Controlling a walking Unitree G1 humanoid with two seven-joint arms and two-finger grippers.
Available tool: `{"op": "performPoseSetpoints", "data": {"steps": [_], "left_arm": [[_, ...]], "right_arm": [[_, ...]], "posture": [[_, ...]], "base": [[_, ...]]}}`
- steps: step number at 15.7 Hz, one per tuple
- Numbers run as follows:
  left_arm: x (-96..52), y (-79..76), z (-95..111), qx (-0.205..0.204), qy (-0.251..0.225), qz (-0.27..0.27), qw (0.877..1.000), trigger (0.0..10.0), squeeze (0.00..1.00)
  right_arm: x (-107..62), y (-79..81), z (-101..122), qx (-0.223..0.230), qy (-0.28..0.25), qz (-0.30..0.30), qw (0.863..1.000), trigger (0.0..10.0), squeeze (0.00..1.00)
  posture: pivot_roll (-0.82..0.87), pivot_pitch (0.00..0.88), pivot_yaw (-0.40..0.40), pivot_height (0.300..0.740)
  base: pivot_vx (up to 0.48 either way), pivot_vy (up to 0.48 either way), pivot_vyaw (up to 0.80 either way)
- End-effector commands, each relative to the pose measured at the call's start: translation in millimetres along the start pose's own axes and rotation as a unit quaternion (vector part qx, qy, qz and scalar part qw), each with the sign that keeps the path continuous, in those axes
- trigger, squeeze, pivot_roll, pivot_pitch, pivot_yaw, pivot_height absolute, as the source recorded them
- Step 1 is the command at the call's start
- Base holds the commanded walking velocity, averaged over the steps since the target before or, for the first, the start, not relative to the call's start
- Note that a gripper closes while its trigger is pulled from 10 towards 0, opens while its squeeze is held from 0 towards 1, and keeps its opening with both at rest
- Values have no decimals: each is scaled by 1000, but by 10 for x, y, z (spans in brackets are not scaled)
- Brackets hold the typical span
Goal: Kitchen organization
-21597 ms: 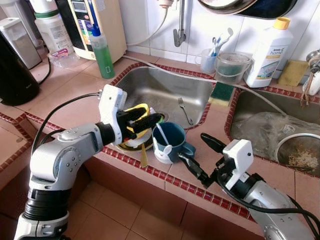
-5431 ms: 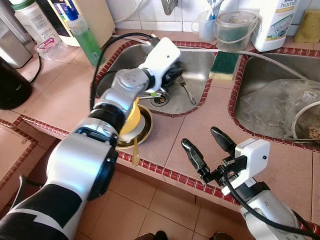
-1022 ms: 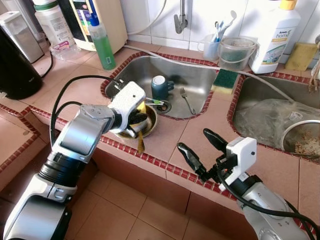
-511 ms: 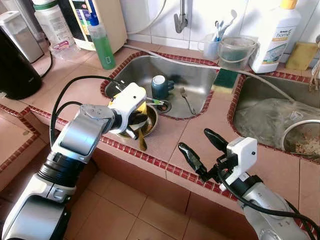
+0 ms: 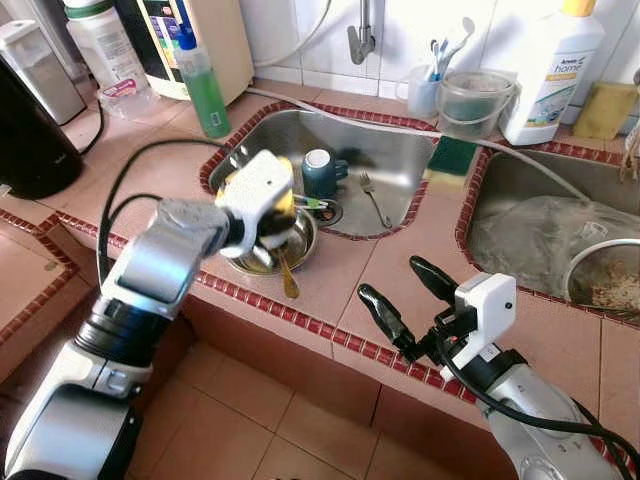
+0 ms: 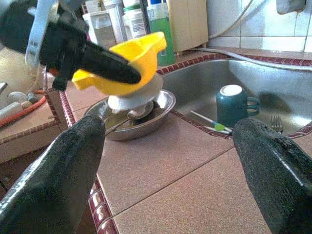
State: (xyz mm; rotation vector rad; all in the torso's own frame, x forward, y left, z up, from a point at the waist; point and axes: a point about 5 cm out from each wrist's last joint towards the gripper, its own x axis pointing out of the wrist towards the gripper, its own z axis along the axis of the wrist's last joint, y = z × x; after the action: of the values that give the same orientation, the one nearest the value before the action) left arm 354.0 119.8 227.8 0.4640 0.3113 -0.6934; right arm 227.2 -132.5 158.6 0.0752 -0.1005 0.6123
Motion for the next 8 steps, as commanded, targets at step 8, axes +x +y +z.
{"op": "performPoseSetpoints", "data": {"steps": [8], "left_arm": [[-82,34,317,-19,-62,-22,998,10000,0]], "right_arm": [[5,20,68,-3,-10,6,1000,10000,0]], "posture": [[-201,123,133,740]], "base": [[0,0,0]]}}
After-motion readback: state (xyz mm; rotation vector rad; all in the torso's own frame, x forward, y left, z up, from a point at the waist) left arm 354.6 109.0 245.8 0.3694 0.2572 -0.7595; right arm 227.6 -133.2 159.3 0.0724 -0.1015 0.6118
